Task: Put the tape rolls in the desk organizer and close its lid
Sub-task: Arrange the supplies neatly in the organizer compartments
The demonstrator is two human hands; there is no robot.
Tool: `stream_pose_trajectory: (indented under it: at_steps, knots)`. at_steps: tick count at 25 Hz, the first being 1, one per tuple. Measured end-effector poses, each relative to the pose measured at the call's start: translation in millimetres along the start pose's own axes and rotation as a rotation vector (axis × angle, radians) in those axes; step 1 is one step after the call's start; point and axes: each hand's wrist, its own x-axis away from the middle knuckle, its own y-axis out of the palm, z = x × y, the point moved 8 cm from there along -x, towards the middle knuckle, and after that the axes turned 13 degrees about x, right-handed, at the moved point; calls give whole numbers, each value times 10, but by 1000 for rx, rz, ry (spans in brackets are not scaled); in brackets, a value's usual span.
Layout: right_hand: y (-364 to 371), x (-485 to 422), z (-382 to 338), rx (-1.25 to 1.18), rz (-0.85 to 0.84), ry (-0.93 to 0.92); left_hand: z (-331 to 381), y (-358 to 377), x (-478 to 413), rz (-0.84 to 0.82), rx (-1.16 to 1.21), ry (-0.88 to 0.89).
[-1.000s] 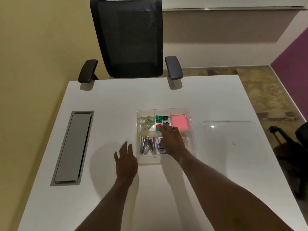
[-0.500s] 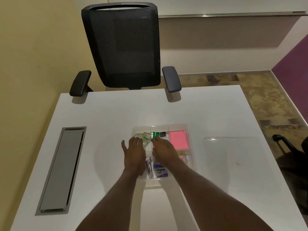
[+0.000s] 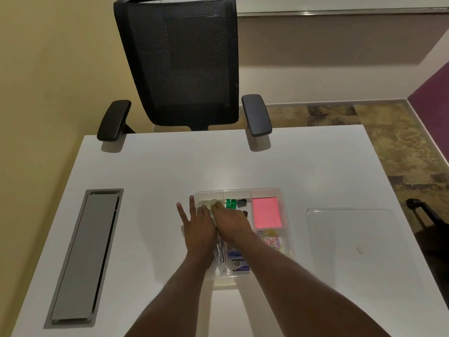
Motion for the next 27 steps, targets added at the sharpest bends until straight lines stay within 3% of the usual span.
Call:
stream_pose_trajectory:
  at_steps: [9, 23, 27]
  knots:
    - [98, 33, -24, -118, -24, -50, -13, -60, -19, 8, 28, 138]
    - [220, 98, 89, -93, -19, -22, 26, -51, -18, 8, 43, 98]
    - [328, 100, 65, -78, -95, -5, 43, -6, -70, -47, 139, 59]
